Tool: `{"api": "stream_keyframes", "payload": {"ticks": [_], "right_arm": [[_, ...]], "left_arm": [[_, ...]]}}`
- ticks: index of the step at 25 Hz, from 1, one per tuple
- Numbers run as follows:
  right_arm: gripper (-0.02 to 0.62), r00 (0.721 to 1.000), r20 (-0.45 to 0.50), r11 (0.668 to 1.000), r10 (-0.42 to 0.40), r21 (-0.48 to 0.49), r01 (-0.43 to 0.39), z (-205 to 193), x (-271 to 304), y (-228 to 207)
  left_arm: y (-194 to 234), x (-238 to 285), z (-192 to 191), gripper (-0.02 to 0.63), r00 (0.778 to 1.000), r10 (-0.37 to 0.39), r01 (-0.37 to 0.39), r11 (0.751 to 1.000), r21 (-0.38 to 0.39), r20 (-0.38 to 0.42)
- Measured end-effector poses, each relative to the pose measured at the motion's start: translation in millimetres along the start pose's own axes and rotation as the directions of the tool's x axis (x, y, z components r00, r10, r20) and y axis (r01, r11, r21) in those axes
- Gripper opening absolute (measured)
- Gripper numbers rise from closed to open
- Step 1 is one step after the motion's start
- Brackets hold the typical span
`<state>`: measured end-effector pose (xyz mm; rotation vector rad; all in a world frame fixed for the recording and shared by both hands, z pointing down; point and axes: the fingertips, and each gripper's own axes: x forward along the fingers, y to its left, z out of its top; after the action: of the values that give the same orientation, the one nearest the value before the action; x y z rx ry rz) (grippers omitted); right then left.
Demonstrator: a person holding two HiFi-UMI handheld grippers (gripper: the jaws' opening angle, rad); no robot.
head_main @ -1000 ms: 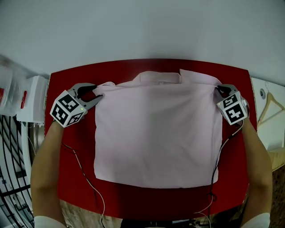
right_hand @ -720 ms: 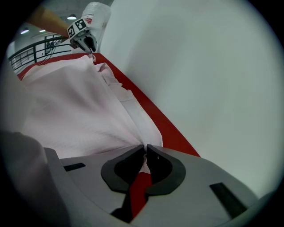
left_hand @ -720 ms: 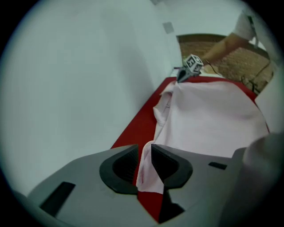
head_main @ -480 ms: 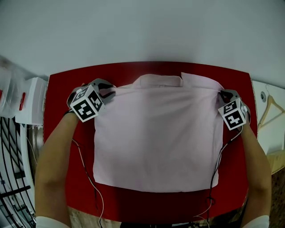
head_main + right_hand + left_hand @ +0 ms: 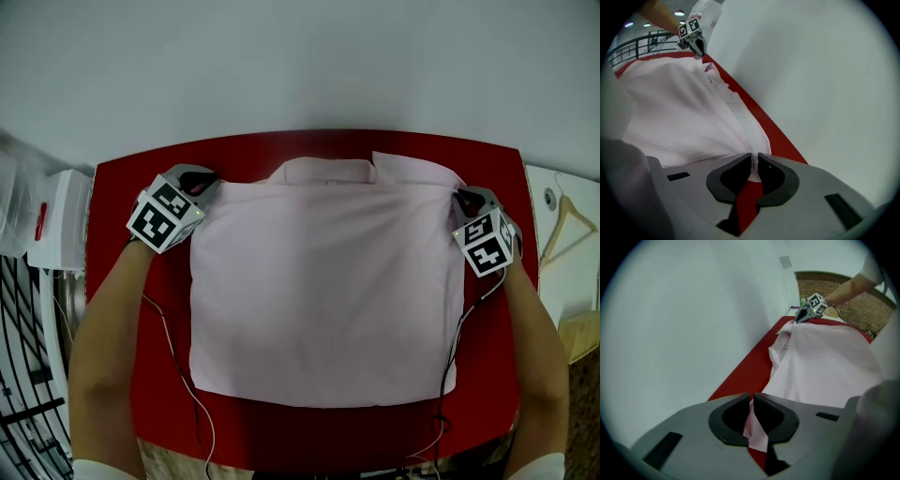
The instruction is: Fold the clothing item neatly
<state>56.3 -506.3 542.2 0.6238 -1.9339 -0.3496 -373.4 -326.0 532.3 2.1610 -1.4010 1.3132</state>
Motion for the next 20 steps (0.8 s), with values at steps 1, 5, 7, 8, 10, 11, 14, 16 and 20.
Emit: {"api": "stream_keyframes", "payload": {"ticks": [1, 5, 7, 8, 10, 11, 14, 16, 20], "right_arm": [[0.032, 1.0, 0.013, 1.0, 0.017, 0.014, -0.017, 2, -1, 0], [0.098, 0.995, 0.069, 0.995, 0.069, 0.07, -0.074, 9, -11, -5], [0.103, 0.991, 0.109, 0.991, 0.077, 0.098, -0.088, 14, -18, -12], [0.103, 0.989, 0.129, 0.99, 0.073, 0.111, -0.087, 18, -19, -14], [0.103, 0.987, 0.15, 0.989, 0.056, 0.125, -0.075, 27, -17, -16], [0.103, 0.988, 0.148, 0.989, 0.052, 0.127, -0.071, 31, -12, -14], [0.102, 0.992, 0.098, 0.991, 0.085, 0.099, -0.094, 34, 8, 4], [0.103, 0.988, 0.089, 0.989, 0.123, 0.074, -0.13, 37, 17, 16], [0.129, 0.966, 0.169, 0.976, 0.194, 0.066, -0.208, 55, 14, 24]], "left_arm": [[-3, 1, -3, 0.012, 1.0, -0.03, 0.03, 1.0, -0.009, -0.001], [-14, 8, -11, 0.106, 0.996, -0.092, 0.091, 0.996, -0.021, -0.012], [-16, 11, -11, 0.106, 0.995, -0.093, 0.093, 0.996, -0.013, -0.018], [-16, 12, -10, 0.103, 0.996, -0.088, 0.087, 0.996, -0.005, -0.025], [-12, 12, -10, 0.013, 0.998, -0.05, 0.05, 0.999, 0.01, -0.038], [-8, 11, -10, 0.008, 0.999, -0.022, 0.022, 1.0, 0.005, -0.036], [6, 9, -10, 0.005, 0.998, 0.057, -0.057, 0.998, -0.038, -0.021], [7, 7, -6, 0.005, 0.998, 0.065, -0.063, 0.996, -0.063, 0.016], [0, -1, 16, 0.006, 0.99, 0.001, 0.014, 0.994, -0.105, 0.143]]}}
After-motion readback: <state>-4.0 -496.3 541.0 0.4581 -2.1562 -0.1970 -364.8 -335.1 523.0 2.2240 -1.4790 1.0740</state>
